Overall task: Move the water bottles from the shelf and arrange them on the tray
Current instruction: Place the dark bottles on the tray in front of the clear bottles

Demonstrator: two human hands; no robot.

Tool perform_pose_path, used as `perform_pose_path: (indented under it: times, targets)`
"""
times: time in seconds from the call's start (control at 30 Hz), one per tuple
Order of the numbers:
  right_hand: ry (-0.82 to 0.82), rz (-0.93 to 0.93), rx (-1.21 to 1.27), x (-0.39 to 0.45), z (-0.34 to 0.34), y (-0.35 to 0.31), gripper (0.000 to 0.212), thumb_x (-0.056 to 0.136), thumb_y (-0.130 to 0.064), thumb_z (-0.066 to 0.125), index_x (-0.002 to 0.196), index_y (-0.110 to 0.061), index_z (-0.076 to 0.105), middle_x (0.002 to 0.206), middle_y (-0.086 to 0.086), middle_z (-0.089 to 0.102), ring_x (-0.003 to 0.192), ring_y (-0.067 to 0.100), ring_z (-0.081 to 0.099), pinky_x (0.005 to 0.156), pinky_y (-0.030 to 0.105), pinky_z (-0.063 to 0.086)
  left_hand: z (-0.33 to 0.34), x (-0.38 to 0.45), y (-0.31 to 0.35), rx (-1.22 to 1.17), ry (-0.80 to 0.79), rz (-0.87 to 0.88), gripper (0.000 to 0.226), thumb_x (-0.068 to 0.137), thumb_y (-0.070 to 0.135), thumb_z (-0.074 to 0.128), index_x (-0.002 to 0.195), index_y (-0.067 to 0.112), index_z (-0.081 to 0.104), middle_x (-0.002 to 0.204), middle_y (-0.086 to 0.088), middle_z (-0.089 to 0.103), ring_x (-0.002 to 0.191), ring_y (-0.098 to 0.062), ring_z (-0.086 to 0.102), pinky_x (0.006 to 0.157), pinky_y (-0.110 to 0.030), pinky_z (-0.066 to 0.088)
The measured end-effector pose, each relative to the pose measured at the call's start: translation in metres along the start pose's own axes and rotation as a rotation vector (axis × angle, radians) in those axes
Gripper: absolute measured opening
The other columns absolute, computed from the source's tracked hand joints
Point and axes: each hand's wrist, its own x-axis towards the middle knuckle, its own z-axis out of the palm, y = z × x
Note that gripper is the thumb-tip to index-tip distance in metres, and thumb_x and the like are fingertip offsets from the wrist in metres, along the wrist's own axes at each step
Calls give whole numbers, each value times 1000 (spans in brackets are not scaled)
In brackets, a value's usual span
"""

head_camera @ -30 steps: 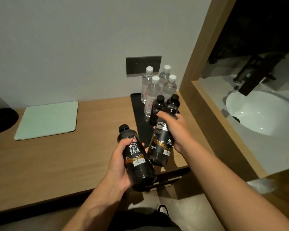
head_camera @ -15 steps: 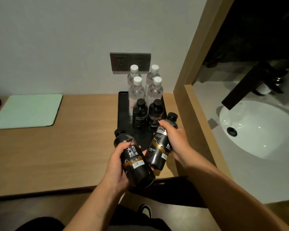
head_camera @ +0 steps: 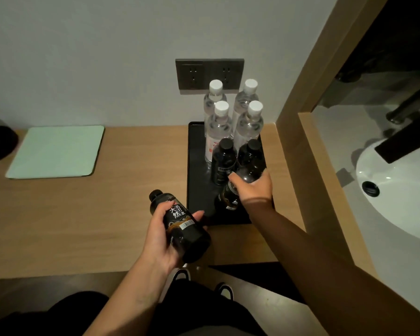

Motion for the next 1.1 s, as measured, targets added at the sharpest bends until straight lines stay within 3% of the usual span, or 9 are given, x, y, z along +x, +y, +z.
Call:
perform_pose_path:
  times: [0.13, 0.3, 0.47, 0.57, 0.7, 0.77, 0.87, 0.97, 1.1]
  targets:
    - [-85, -141, -151, -2, 22, 4, 59, 72, -18, 81, 124, -11, 53, 117, 3, 60, 105, 11, 53, 92, 20, 38, -4, 14, 12, 20, 21, -16, 38, 84, 33, 63, 116, 16, 53, 85, -21, 74, 81, -34, 73, 98, -52, 47]
    - [-228, -236, -251, -6, 29, 6, 55, 72, -19, 80, 120, -14, 53, 123, 8, 55, 113, 20, 54, 96, 28, 45, -10, 28, 19, 8, 24, -47, 36, 86, 33, 61, 117, 17, 52, 80, -19, 74, 87, -31, 72, 99, -51, 46]
    - [-369, -218, -380, -8, 17, 6, 52, 80, -25, 75, 127, -17, 54, 130, 2, 39, 106, 8, 46, 83, 6, 36, -15, 32, 21, 29, -17, -38, 43, 85, 31, 62, 124, 15, 52, 79, -14, 75, 103, -31, 68, 98, -52, 47]
    - [-441, -154, -366, -7, 11, 4, 60, 80, -29, 75, 133, -19, 50, 133, 1, 48, 112, 14, 55, 89, 19, 46, -14, 31, 27, 95, -20, -17, 44, 86, 32, 61, 124, 11, 53, 84, -13, 75, 93, -28, 71, 97, -50, 48]
    - [-331, -142, -279, -12, 0, -5, 53, 79, -31, 75, 127, -23, 54, 132, 2, 55, 120, 17, 54, 98, 32, 47, -9, 21, 36, 339, -9, 68, 36, 81, 30, 66, 108, 7, 62, 86, -10, 73, 86, -26, 69, 80, -40, 53]
    - [-270, -183, -182, -15, -9, -19, 42, 78, -34, 73, 117, -28, 59, 126, 0, 59, 117, 15, 56, 98, 35, 49, -6, 17, 40, 573, 47, 228, 28, 81, 25, 69, 105, 12, 62, 93, -12, 73, 90, -30, 69, 76, -38, 52]
    - [-224, -300, -105, -21, -18, -47, 29, 83, -24, 70, 110, -22, 65, 111, -1, 67, 104, 9, 62, 88, 24, 51, 10, 7, 46, 838, 1, 453, 25, 78, 14, 74, 99, 17, 60, 97, -11, 69, 91, -28, 67, 72, -34, 52]
    - [-195, -354, -89, -21, -21, -78, 19, 84, -15, 68, 103, -20, 68, 95, -9, 69, 84, -4, 62, 73, 9, 47, 26, -2, 44, 922, -86, 565, 30, 73, 9, 79, 90, 22, 58, 86, -4, 68, 77, -17, 68, 63, -26, 54]
    - [-225, -431, -365, 2, -11, -111, 20, 83, -14, 67, 103, -18, 69, 96, -6, 67, 87, 7, 62, 80, 17, 47, 38, 1, 42, 843, -75, 531, 23, 75, 12, 77, 89, 19, 61, 89, -9, 69, 86, -28, 68, 75, -38, 57]
